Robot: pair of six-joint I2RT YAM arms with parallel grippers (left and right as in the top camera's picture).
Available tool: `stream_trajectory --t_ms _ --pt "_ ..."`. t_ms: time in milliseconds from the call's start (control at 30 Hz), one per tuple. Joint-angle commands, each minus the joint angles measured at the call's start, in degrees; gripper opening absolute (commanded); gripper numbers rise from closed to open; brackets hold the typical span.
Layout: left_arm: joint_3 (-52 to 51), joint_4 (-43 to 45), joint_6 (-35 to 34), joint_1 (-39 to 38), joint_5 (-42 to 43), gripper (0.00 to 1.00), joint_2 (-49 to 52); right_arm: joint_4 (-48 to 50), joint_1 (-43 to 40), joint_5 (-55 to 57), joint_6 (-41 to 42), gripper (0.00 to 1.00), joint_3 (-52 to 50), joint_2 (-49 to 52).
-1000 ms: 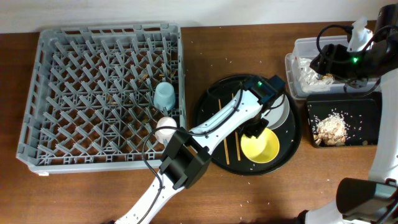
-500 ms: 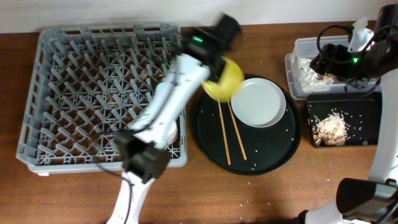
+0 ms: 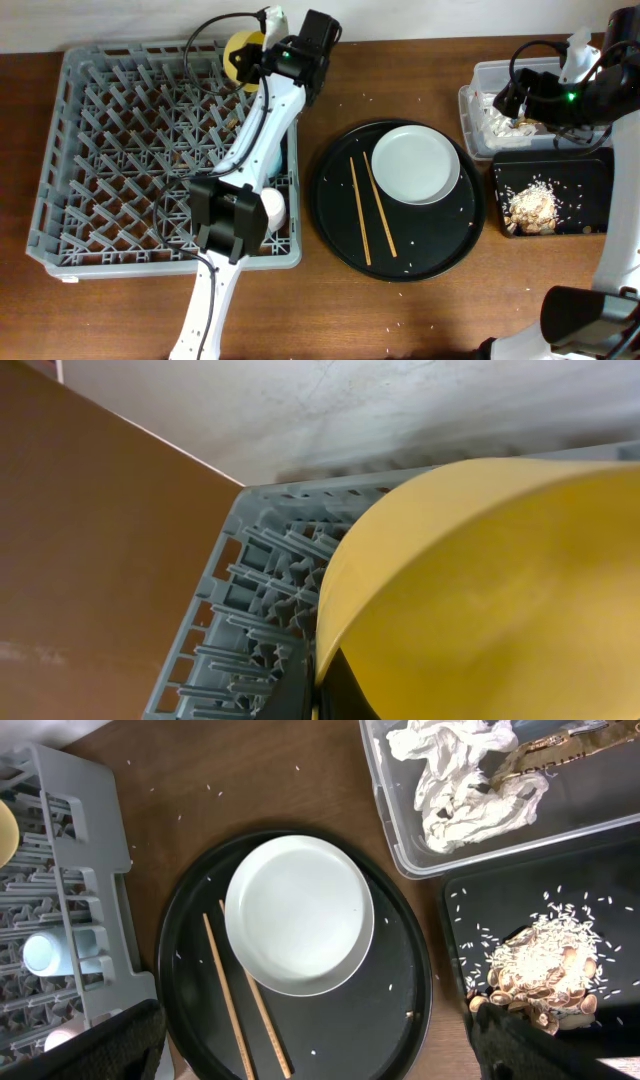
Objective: Sort waste into correct bins and load items into the dishwasher rack
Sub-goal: 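Grasp the yellow bowl with the left gripper and place it in the rack, then grasp the white plate with the left gripper and stand it in the rack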
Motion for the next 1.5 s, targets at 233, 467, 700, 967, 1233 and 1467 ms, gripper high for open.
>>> stream_trajectory --t_ms 233,467,700,967,1233,1467 --pt "0.0 0.9 -5.3 1.8 -3.8 0.00 2.8 0.0 0.3 0.5 0.0 0.98 0.3 0.3" --pt "0.0 0.1 -5.2 -0.3 -3.4 0.00 3.8 0.0 0.3 0.5 0.0 0.98 0.3 0.4" --pt "0.0 -6.6 -5.2 -5.3 0.3 0.43 3.8 -0.7 0.3 0.5 0.0 0.98 0.3 1.7" --pt "3.2 -15.1 -5.2 -5.7 24.5 0.59 1.4 -1.1 0.3 0.5 0.0 0.98 0.3 2.0" --pt "8.2 -14.7 -5.5 -6.6 71.5 0.72 -4.7 -1.1 0.3 0.5 0.0 0.98 0.3 2.0" --pt "8.2 -10.3 -9.1 -14.1 70.4 0.72 4.7 -1.6 0.3 0.5 0.0 0.98 0.3 2.0"
